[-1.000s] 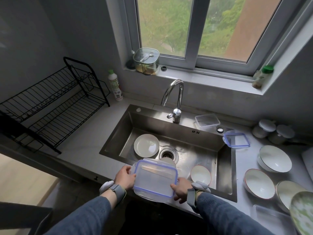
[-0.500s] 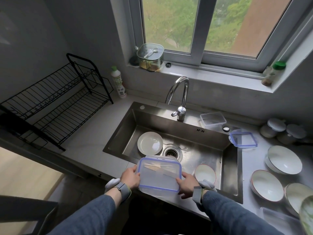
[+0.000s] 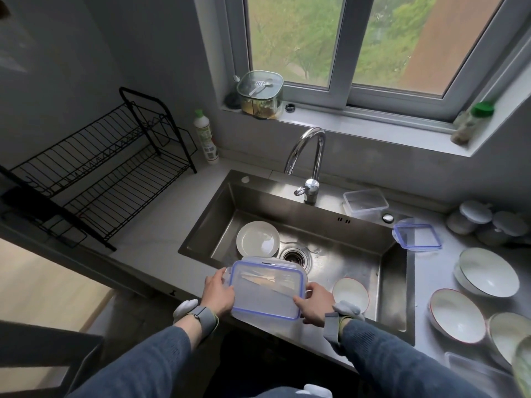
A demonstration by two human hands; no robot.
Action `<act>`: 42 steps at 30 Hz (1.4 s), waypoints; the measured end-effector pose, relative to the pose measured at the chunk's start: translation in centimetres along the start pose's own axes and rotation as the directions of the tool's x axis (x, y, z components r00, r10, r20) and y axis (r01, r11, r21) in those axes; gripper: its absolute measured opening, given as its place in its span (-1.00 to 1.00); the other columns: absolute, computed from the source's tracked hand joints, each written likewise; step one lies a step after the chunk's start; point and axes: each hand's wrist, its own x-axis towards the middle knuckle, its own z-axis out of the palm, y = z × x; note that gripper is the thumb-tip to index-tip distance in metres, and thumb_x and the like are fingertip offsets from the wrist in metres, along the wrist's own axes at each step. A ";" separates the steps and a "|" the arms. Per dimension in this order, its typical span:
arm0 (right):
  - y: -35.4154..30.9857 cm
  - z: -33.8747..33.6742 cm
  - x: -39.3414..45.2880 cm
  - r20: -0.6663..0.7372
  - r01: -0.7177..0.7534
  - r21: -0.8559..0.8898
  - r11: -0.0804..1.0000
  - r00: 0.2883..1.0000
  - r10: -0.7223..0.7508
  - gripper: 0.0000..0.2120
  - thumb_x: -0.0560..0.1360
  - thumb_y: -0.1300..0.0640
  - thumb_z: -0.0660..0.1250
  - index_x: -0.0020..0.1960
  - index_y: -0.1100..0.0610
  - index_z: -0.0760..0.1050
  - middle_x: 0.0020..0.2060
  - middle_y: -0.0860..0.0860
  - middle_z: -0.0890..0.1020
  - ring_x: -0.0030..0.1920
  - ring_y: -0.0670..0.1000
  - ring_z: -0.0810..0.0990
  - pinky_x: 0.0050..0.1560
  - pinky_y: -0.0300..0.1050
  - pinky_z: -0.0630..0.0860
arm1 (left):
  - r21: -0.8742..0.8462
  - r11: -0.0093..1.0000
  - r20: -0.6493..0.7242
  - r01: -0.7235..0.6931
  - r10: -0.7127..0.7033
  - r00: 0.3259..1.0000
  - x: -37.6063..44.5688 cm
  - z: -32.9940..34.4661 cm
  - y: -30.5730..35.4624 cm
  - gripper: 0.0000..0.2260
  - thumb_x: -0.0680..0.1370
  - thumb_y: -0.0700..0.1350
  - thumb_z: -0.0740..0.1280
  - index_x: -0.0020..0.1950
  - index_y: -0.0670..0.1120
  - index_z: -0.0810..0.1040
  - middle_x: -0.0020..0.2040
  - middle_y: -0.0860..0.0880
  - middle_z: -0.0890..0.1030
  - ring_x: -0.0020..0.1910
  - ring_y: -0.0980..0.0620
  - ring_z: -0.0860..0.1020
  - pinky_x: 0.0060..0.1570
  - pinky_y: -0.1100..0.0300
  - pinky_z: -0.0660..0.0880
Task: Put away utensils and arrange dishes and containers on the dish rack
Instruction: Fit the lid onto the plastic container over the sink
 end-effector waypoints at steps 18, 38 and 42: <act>-0.4 1.2 0.6 -0.017 -0.050 -0.218 0.975 0.999 0.047 -0.44 0.51 -0.18 0.32 0.42 0.08 0.42 0.20 0.06 0.66 0.19 0.12 0.62 0.20 -0.08 0.52 | 0.033 0.999 -0.116 0.005 -0.001 0.993 0.2 -0.1 -0.5 -0.52 0.62 -0.17 0.31 0.54 -0.09 0.35 0.44 -0.13 0.46 0.41 -0.15 0.44 0.45 -0.02 0.36; 0.1 0.7 1.4 0.100 -0.142 0.046 0.989 0.986 0.137 -0.63 0.30 0.11 0.32 0.08 0.21 0.45 -0.05 0.19 0.67 -0.18 0.26 0.70 -0.33 0.07 0.69 | -0.096 0.995 0.000 0.015 -0.015 1.000 -0.4 -0.1 -0.4 -0.63 0.59 -0.12 0.38 0.40 -0.05 0.49 0.27 -0.05 0.58 0.17 -0.02 0.54 0.26 0.06 0.47; 0.5 0.4 2.7 0.159 -0.163 -0.052 0.985 0.973 0.170 -0.73 0.24 0.16 0.38 -0.08 0.15 0.46 -0.15 0.14 0.65 -0.14 0.24 0.72 -0.11 0.14 0.69 | -0.115 0.991 0.034 0.068 -0.064 0.997 0.1 -0.1 -0.1 -0.67 0.55 -0.19 0.35 0.31 -0.09 0.44 0.19 -0.06 0.53 0.09 -0.01 0.48 0.19 0.09 0.45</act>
